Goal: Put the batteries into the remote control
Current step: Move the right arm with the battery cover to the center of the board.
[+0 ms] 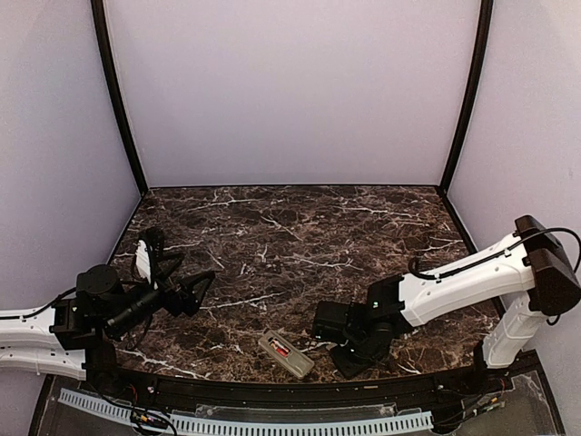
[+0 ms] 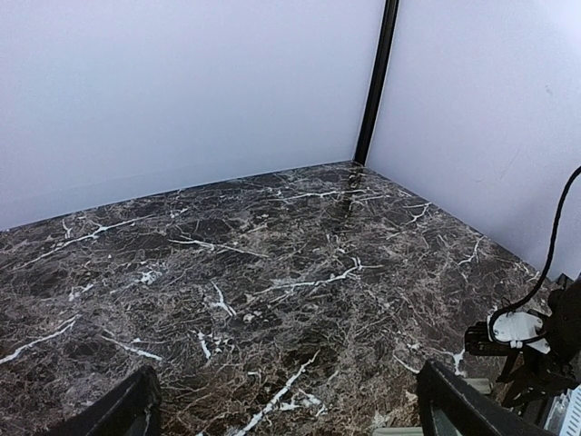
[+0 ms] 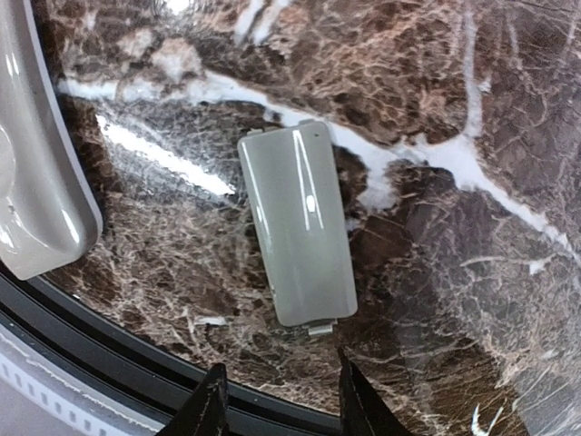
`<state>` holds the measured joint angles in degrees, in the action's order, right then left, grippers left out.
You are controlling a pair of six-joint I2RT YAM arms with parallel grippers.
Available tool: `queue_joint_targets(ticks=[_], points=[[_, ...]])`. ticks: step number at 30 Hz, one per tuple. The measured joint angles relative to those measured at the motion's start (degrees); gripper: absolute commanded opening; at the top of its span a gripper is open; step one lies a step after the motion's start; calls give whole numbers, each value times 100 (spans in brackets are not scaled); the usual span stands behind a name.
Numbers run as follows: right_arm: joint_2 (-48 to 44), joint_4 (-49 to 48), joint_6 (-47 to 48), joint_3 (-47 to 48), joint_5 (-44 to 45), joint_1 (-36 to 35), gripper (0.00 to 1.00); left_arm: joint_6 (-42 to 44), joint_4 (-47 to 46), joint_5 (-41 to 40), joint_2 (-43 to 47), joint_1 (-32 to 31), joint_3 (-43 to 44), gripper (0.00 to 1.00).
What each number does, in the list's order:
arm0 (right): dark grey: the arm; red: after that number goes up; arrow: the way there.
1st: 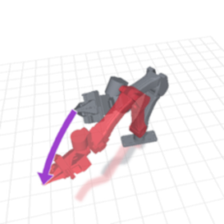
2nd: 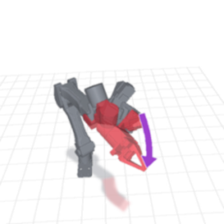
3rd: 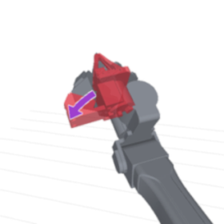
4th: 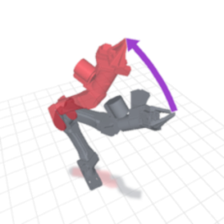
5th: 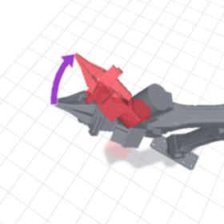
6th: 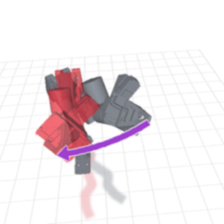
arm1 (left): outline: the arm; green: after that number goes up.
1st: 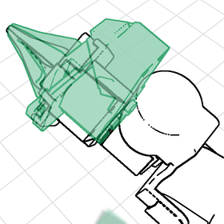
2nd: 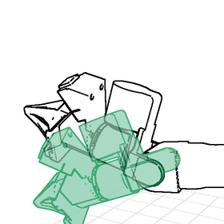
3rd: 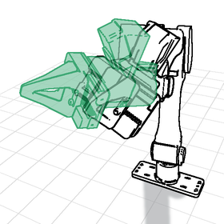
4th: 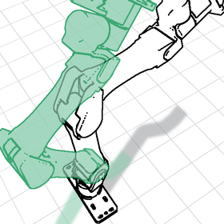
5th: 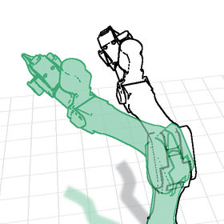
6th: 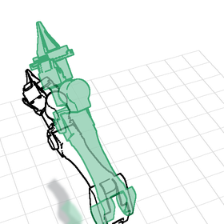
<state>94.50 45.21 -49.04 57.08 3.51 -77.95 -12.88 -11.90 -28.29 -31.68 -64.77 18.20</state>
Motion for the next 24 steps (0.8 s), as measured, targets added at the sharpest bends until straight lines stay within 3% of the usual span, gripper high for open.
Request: queue_joint_targets(ticks=[24], points=[[409, -243, 492, 79, 306, 184, 25, 68, -22, 28, -98, 0, 0, 97]])
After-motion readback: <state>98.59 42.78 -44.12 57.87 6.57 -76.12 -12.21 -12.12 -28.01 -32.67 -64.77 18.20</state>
